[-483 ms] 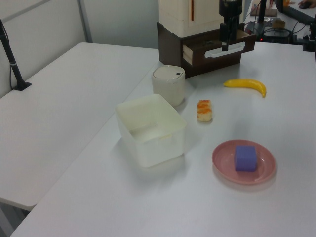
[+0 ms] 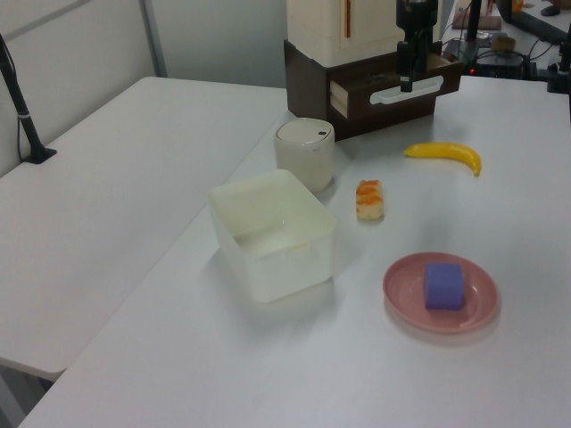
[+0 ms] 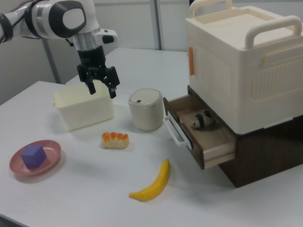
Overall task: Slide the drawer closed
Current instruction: 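Move the gripper from rest toward the open brown drawer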
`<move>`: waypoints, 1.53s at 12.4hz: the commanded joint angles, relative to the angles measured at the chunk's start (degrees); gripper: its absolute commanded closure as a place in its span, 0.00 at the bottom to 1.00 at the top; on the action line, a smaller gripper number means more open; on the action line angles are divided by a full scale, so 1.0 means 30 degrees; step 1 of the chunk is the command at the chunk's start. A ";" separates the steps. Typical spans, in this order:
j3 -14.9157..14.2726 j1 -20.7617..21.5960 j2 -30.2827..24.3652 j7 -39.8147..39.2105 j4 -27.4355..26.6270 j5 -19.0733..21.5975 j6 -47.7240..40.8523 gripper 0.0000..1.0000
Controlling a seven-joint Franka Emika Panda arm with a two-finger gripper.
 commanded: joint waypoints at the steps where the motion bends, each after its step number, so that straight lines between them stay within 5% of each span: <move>1: -0.0219 0.0270 -0.0151 0.0084 0.0227 -0.0002 0.0023 0.00; 5: -0.0190 0.0270 -0.0150 0.0289 0.0260 0.0115 -0.0035 0.05; 8: -0.0190 0.0299 -0.0150 -0.0090 0.0173 0.0174 0.0023 0.51; 10: -0.0190 0.0329 -0.0150 -0.1199 0.0173 0.0174 -0.0035 0.92; 11: -0.0190 0.0329 -0.0150 -0.1321 0.0172 0.0203 -0.0093 1.00; 17: -0.0423 0.0007 0.0141 -0.1118 0.0114 0.0203 -0.0065 1.00; 19: -0.0424 -0.1159 0.0288 -0.1059 0.0114 0.0406 -0.0035 1.00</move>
